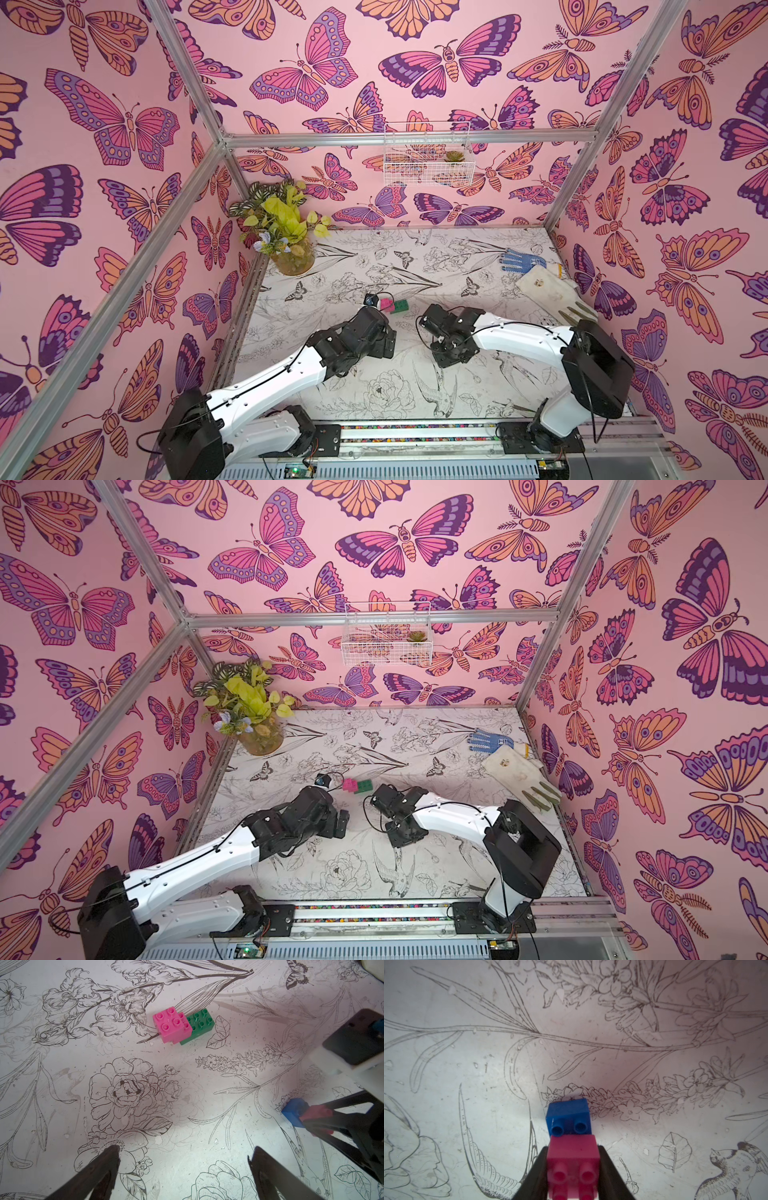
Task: Assemble the letter v with lego
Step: Assemble the lego brick with the lego brick.
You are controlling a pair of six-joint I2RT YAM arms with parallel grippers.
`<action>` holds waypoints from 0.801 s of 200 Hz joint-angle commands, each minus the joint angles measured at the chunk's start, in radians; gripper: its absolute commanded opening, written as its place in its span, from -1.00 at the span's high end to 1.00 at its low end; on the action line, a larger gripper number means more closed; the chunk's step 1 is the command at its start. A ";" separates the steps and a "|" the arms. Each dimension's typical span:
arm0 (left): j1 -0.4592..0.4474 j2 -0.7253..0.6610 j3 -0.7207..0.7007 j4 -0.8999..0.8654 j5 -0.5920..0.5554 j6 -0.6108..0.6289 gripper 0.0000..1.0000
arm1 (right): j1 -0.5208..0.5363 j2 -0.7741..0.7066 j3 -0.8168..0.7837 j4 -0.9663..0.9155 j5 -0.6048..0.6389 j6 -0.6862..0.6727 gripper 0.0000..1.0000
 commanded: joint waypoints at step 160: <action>0.005 -0.069 -0.023 -0.019 0.017 0.000 -1.00 | 0.019 0.101 -0.056 -0.049 -0.017 0.027 1.00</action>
